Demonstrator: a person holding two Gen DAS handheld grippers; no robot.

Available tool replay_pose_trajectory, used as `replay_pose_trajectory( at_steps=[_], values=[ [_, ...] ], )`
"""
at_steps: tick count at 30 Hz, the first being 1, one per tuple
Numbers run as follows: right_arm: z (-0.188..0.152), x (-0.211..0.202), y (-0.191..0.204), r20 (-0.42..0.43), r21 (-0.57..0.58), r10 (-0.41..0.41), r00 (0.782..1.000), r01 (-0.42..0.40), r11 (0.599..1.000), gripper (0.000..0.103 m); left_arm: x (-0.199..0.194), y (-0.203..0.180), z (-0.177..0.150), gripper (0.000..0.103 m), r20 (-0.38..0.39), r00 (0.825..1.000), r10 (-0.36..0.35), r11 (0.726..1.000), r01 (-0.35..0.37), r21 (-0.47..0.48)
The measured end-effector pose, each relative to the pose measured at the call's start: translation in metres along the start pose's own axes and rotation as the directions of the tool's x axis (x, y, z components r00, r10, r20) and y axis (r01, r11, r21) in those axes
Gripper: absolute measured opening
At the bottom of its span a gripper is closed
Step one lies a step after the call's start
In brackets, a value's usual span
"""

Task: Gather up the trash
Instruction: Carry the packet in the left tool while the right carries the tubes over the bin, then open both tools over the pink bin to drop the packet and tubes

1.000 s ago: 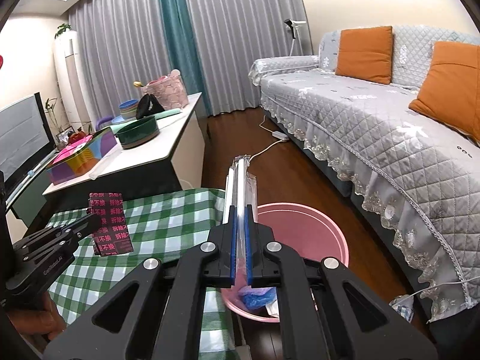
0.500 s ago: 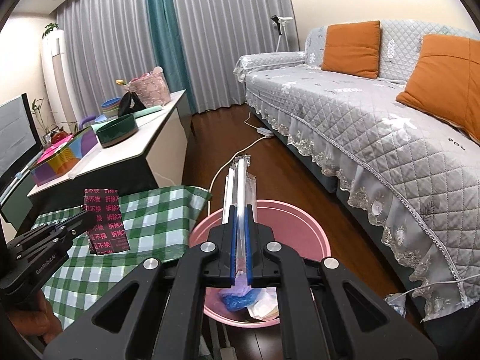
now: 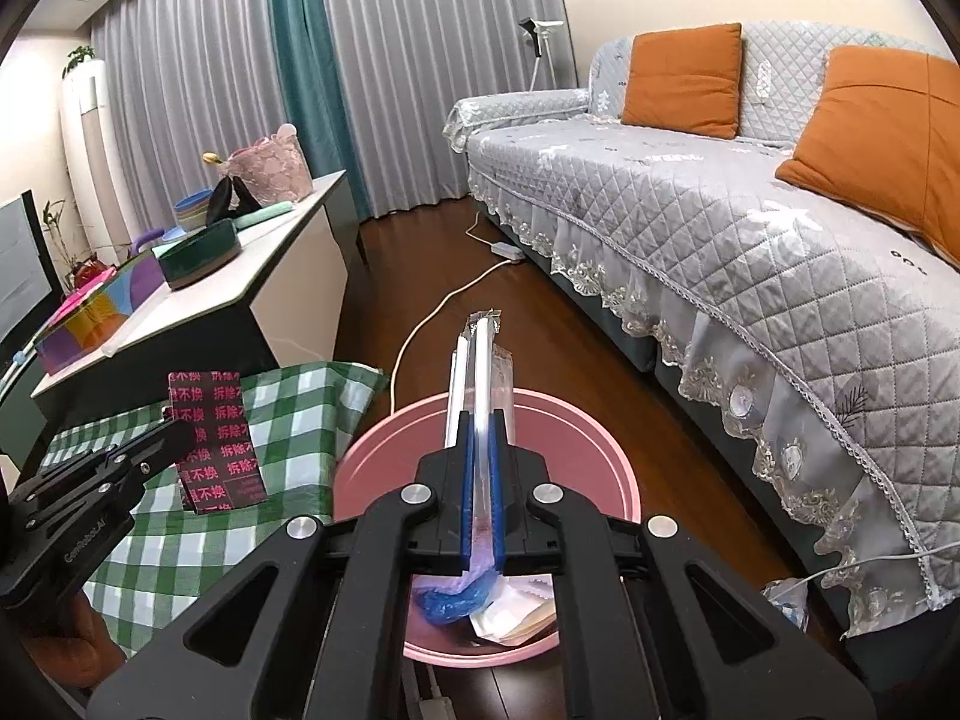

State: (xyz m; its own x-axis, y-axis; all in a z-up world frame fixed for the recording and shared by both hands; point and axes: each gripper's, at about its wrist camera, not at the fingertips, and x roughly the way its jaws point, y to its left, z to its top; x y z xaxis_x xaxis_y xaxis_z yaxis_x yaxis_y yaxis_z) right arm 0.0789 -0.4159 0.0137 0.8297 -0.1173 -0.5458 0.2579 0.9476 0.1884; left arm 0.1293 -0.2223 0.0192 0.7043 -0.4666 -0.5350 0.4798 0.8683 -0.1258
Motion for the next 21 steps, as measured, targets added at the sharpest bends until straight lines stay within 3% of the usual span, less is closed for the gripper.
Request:
replay_pose_trajectory(
  at_steps=[11, 15, 16, 18, 19, 21],
  values=[
    [-0.008, 0.023, -0.01, -0.032, 0.005, -0.027, 0.999, 0.027, 1.0, 0.005, 0.03, -0.012, -0.006, 0.0, -0.018, 0.999, -0.041, 0.999, 0.041, 0.018],
    [-0.009, 0.03, -0.014, -0.046, 0.008, -0.034, 0.998, 0.034, 0.999, 0.007, 0.041, -0.015, -0.009, 0.0, -0.033, 0.996, -0.087, 0.996, 0.088, 0.02],
    [-0.009, 0.032, -0.015, -0.049, 0.01, -0.043, 0.998, 0.043, 0.999, 0.011, 0.043, -0.016, -0.01, 0.001, -0.037, 0.995, -0.094, 0.995, 0.094, 0.022],
    [-0.009, 0.034, -0.017, -0.052, 0.018, -0.057, 0.997, 0.058, 0.998, 0.032, 0.047, -0.016, -0.011, 0.002, -0.042, 0.994, -0.097, 0.995, 0.098, 0.023],
    [-0.009, 0.033, -0.019, -0.044, 0.028, -0.064, 0.997, 0.065, 0.997, 0.049, 0.047, -0.014, -0.011, 0.004, -0.042, 0.994, -0.105, 0.994, 0.106, 0.015],
    [-0.009, 0.031, -0.021, -0.031, 0.039, -0.071, 0.997, 0.072, 0.997, 0.054, 0.046, -0.011, -0.012, 0.016, -0.036, 0.994, -0.106, 0.994, 0.106, 0.002]
  ],
)
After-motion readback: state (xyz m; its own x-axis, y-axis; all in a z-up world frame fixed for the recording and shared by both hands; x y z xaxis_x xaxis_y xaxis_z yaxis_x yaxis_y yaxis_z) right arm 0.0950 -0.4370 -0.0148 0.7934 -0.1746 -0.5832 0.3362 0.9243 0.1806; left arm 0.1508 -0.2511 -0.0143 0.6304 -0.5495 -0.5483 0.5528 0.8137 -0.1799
